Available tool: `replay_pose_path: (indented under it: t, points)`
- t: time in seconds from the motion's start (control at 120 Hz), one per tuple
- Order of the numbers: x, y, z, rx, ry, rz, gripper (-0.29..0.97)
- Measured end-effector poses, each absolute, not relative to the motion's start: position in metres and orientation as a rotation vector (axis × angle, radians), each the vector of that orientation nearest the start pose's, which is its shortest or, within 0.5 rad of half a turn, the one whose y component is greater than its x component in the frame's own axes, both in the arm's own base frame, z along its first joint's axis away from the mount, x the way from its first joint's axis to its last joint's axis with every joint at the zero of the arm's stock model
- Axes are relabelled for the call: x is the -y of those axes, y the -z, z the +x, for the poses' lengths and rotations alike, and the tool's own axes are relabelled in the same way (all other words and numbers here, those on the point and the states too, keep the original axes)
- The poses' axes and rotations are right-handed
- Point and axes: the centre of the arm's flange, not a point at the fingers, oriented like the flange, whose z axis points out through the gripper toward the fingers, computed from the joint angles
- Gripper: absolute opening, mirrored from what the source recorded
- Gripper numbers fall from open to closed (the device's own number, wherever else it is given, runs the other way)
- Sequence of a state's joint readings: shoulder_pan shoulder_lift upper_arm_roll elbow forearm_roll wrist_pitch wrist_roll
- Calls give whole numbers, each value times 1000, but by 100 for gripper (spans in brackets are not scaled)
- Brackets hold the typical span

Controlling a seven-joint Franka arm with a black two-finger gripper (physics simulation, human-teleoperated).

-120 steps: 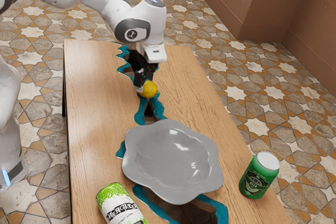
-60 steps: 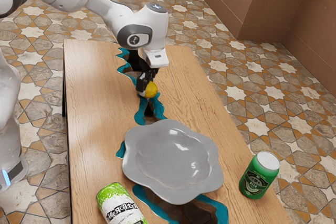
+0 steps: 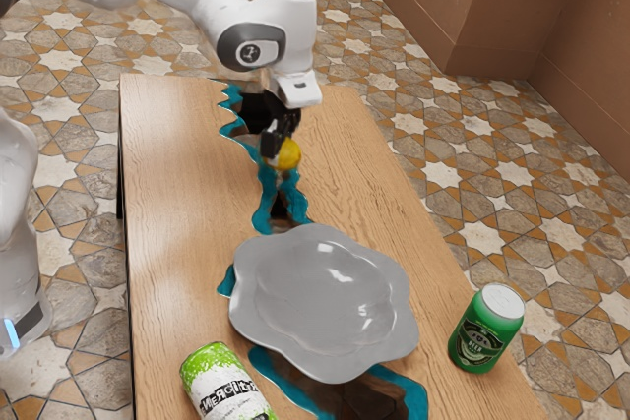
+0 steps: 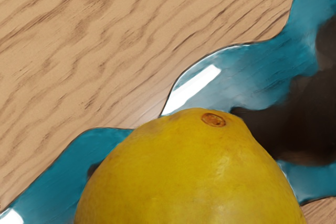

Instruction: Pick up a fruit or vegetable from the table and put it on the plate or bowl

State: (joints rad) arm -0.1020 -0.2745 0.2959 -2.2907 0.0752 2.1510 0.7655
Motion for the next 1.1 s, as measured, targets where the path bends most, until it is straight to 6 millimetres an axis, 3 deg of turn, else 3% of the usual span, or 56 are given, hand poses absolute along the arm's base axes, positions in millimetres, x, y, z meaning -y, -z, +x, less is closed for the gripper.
replay_pose_path:
  t: [0.075, 0.167, 0.333, 0.517, 0.608, 0.692, 0.808, 0.933, 1.1]
  points:
    - [-82, -485, 469, -974, 188, -2925, 28]
    - [-40, -511, 469, -1060, 200, -2871, 28]
    - [69, -548, 458, -1264, 193, -2732, 28]
    - [180, -555, 426, -1451, 160, -2627, 28]
    - [224, -553, 408, -1518, 150, -2590, 27]
    - [240, -551, 401, -1527, 141, -2593, 28]
    - [244, -550, 399, -1503, 133, -2616, 28]
    - [246, -552, 398, -1481, 136, -2634, 50]
    - [246, -556, 400, -1446, 152, -2659, 62]
